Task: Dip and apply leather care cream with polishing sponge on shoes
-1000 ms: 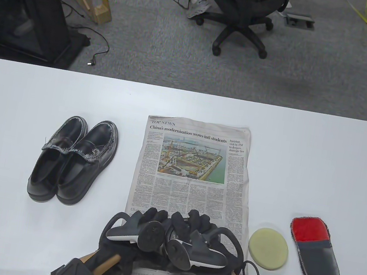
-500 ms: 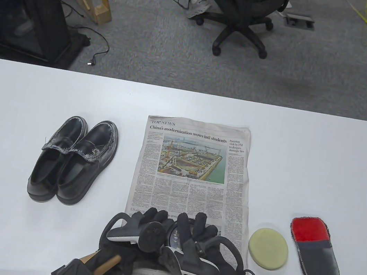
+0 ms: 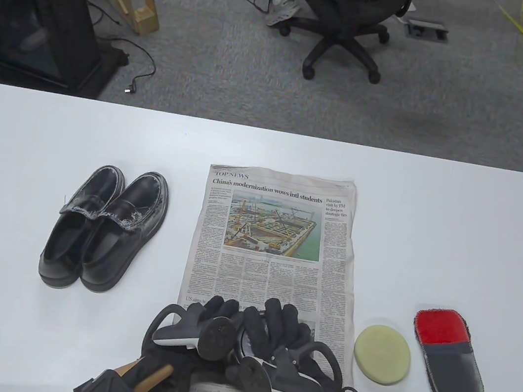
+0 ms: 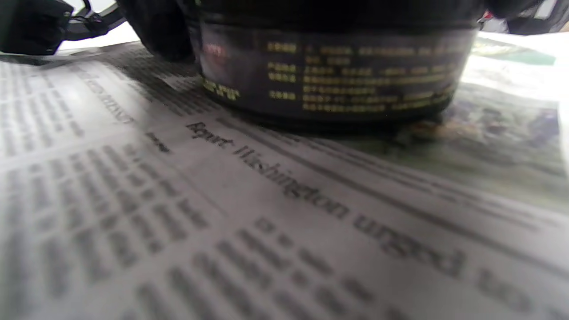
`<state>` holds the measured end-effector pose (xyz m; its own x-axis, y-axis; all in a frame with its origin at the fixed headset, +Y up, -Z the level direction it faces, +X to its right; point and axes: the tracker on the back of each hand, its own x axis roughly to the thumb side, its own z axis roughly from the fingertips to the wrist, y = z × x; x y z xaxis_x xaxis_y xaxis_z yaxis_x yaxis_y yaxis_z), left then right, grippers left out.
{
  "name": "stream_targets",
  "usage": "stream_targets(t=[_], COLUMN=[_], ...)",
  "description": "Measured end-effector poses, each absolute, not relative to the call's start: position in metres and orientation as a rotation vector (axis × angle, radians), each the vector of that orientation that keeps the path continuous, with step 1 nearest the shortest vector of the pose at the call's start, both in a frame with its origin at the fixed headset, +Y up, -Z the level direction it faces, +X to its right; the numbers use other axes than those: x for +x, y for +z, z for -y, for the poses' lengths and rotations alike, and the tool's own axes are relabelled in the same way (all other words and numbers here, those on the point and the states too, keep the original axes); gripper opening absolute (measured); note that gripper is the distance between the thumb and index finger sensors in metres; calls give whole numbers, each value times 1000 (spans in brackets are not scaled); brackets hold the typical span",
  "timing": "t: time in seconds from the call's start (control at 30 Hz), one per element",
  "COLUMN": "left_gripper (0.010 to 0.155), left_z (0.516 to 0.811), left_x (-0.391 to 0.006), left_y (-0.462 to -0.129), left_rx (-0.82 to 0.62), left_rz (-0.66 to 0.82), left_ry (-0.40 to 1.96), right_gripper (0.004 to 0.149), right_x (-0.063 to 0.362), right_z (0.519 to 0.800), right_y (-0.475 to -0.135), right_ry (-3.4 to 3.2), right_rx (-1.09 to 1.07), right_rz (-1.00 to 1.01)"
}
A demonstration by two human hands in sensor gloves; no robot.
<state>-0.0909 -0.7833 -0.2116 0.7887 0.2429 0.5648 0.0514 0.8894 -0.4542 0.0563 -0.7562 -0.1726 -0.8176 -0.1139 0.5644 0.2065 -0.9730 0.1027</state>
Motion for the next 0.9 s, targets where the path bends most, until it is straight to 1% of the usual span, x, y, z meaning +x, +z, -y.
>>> stream_targets(t=[0.07,0.13,0.17,0.23,0.3,0.37,0.4,0.47,0.57,0.6,0.67,0.73,0.8,0.83,0.87,0.9], left_gripper=[106,106,106,107,107,106,106,106,106,106,106,106,106,106,106,106], left_z=[783,783,783,783,783,783,783,783,783,783,783,784,784,784,784,784], left_x=[-91,-91,-91,-91,-91,-91,-90,-90,-90,-90,-90,-90,-90,-90,-90,-90], left_y=[-211,-211,-211,-211,-211,-211,-211,-211,-211,-211,-211,-211,-211,-211,-211,-211], left_rx=[-471,-471,-472,-474,-477,-477,-477,-476,-472,-472,-471,-472,-474,-475,-476,-477], left_rz=[658,657,658,660,662,662,663,662,657,656,656,657,659,660,661,661], left_ry=[107,107,106,103,105,105,104,103,102,102,102,101,103,104,104,104], right_gripper=[104,103,102,102,100,96,96,97,102,103,105,105,106,105,101,98], right_x=[52,49,49,55,60,64,65,64,50,45,38,40,46,50,54,60], right_z=[756,753,748,735,730,728,728,727,729,731,729,726,722,720,719,715], right_y=[-171,-172,-175,-181,-184,-186,-186,-185,-184,-186,-190,-194,-195,-195,-193,-192], right_ry=[-2855,-2893,-2873,-2946,-2969,-2889,-2876,-2882,-2717,-2675,-2637,-2677,-2747,-2821,-2837,-2873], right_rx=[-800,-754,-755,-766,-804,-827,-835,-785,-668,-629,-568,-543,-582,-685,-735,-800], right_rz=[228,282,350,589,681,642,661,537,286,239,258,300,359,456,485,465])
